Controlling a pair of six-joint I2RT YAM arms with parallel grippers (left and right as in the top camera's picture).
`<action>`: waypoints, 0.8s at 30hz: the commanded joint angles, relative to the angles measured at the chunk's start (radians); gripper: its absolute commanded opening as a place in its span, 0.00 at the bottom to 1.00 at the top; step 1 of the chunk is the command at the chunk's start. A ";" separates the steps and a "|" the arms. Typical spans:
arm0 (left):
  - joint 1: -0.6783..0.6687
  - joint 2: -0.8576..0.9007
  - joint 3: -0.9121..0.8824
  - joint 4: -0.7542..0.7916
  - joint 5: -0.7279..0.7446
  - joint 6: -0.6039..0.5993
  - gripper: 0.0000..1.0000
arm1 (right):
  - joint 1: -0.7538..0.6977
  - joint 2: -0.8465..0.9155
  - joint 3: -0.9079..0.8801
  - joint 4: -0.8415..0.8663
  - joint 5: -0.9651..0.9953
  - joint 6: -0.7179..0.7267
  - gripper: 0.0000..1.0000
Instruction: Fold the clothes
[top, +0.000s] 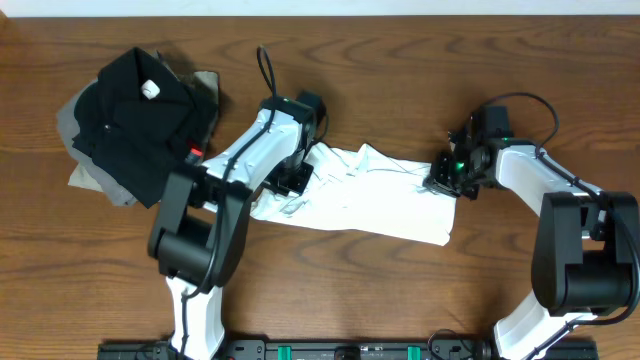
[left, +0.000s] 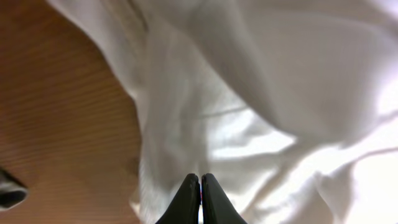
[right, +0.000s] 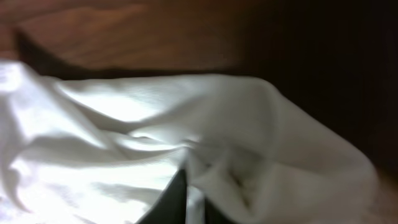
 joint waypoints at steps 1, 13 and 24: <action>-0.002 -0.128 0.020 -0.002 0.016 -0.018 0.14 | -0.016 0.000 -0.019 0.040 -0.076 -0.172 0.20; -0.002 -0.223 0.000 0.202 0.328 -0.017 0.29 | -0.005 -0.190 -0.019 0.039 -0.072 -0.189 0.30; -0.001 -0.050 -0.003 0.251 0.414 -0.018 0.29 | -0.021 -0.180 -0.019 -0.207 0.027 -0.072 0.29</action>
